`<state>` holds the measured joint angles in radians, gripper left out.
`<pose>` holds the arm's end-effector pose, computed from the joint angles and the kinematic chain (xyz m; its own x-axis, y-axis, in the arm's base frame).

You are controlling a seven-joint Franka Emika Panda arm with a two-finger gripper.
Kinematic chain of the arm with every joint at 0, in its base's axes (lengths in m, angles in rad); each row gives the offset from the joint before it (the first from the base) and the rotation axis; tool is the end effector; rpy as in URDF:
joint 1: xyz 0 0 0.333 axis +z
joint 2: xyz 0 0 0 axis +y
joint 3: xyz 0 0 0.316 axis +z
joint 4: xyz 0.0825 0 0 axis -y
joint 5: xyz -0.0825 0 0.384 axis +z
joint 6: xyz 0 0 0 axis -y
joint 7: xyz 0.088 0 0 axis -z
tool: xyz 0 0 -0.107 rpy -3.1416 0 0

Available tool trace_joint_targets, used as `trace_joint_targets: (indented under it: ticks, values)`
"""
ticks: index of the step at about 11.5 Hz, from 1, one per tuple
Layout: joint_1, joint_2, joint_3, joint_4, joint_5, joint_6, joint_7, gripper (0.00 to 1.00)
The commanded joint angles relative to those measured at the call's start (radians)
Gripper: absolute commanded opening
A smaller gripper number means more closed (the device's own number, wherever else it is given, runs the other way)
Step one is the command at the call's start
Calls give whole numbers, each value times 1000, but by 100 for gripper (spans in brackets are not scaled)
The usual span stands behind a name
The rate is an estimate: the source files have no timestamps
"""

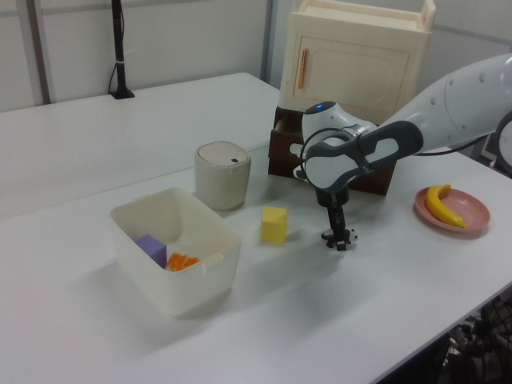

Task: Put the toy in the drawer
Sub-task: 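Lower the open gripper over the panda toy, then close the gripper on the panda toy and lift it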

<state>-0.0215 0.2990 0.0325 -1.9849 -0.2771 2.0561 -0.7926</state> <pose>0.5793 -0.0088 0.2993 0.5408 0.7828 -0.3078 0.8167 -0.5763 -0.0306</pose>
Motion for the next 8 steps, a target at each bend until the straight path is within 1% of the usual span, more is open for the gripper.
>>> trace_joint_targets:
  ticks: [1, 3, 4, 6, 7, 8]
  values:
    - [3, 14, 10, 29, -21, 4, 47, 19]
    - [2, 12, 18, 29, -19, 4, 49, 4]
    - [2, 12, 20, 29, -16, 4, 50, 0]
    - [3, 6, 26, 41, -13, 3, 85, 0]
    - [-5, -12, 52, 61, -8, 1, 149, 0]
    - [-24, -33, 79, 93, 15, 4, 252, 0]
